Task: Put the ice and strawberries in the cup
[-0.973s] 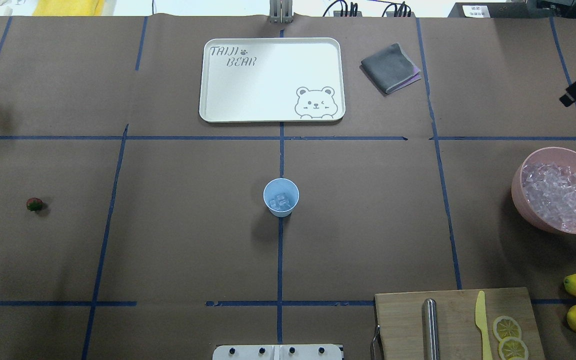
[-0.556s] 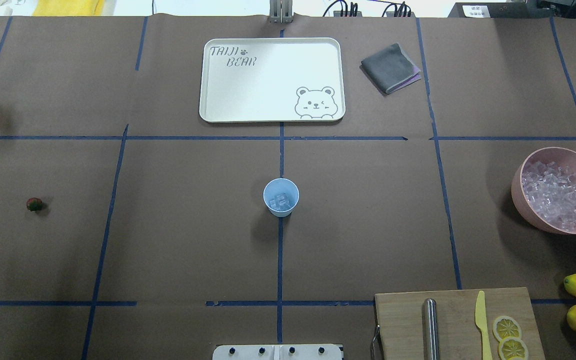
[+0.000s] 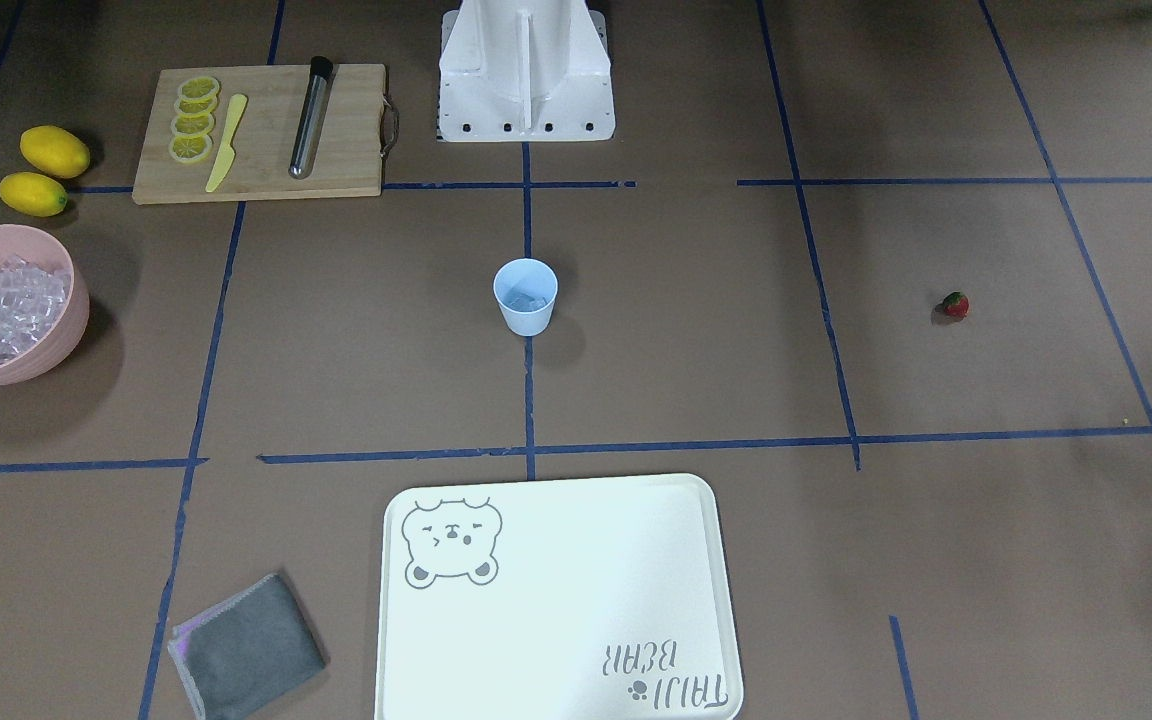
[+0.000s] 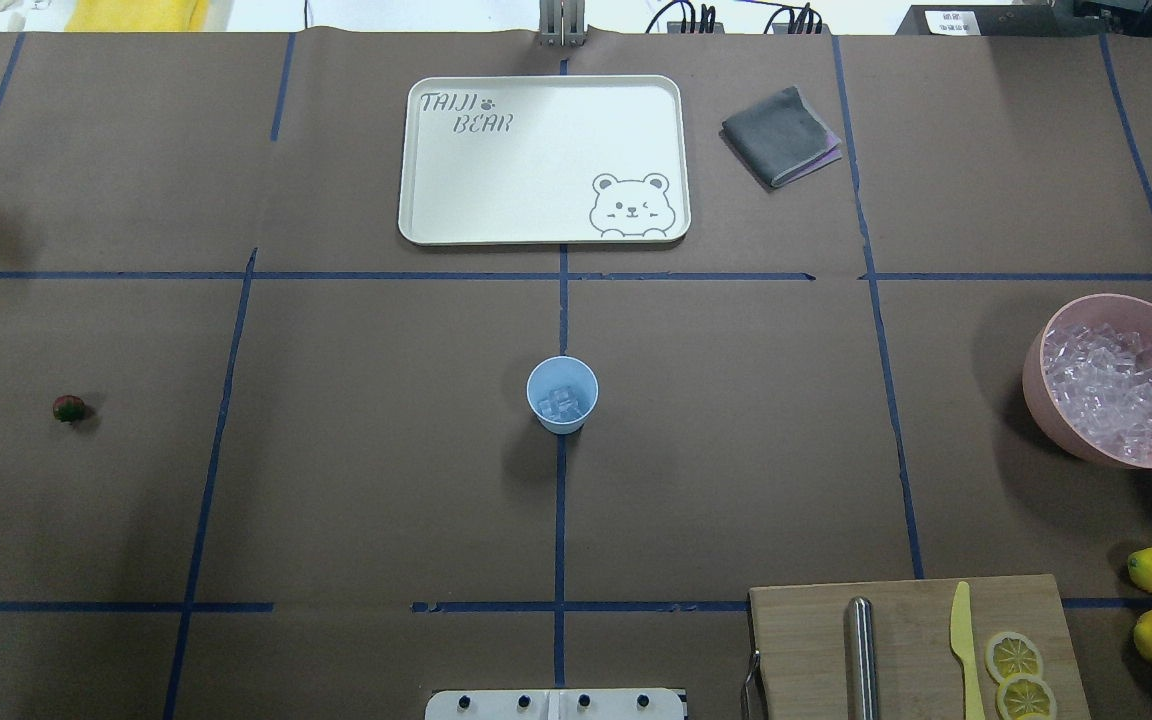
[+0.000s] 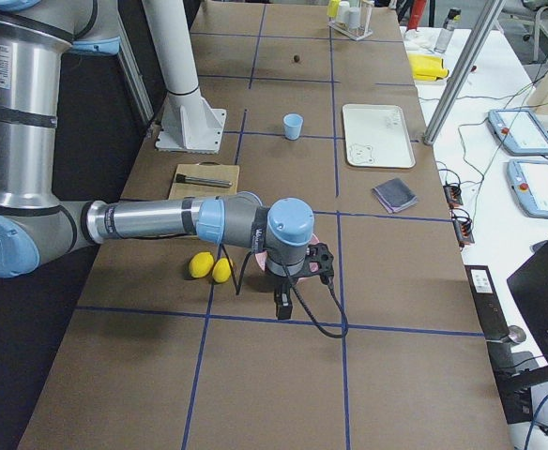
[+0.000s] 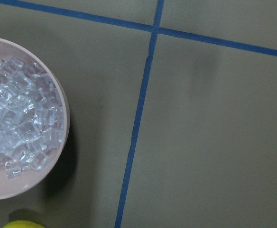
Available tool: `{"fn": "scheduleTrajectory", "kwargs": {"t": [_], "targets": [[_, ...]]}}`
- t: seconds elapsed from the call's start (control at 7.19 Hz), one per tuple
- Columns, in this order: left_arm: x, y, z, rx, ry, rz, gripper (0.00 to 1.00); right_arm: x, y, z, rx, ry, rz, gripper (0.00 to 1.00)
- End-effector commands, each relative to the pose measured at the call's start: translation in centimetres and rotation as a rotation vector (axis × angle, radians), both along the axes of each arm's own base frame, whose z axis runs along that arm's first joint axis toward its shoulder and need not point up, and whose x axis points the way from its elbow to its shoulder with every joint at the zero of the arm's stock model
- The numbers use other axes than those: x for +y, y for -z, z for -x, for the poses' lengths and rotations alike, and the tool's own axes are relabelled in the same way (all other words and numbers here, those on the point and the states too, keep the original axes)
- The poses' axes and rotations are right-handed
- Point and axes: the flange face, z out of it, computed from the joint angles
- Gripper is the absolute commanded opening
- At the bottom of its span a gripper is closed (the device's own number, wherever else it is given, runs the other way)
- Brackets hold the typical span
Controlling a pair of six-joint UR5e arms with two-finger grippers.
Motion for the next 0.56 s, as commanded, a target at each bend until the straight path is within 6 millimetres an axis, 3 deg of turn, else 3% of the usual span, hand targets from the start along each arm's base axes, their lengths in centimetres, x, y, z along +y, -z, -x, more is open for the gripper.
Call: {"fn": "scheduleTrajectory", "kwargs": {"t": [0.0, 0.14, 0.42], "targets": [[-2.4, 3.0, -0.1, 0.009, 0.087, 0.032, 1.00, -0.1, 0.1, -0.3, 0.001, -0.035, 0.015, 0.99], [-2.7, 4.1, -0.5, 0.011, 0.091, 0.005, 1.00, -0.2, 0.2, -0.2, 0.002, -0.035, 0.013, 0.99], [-2.1, 5.6, -4.0, 0.021, 0.037, -0.071, 1.00, -0.2, 0.3, -0.3, 0.002, -0.039, 0.014, 1.00]]}}
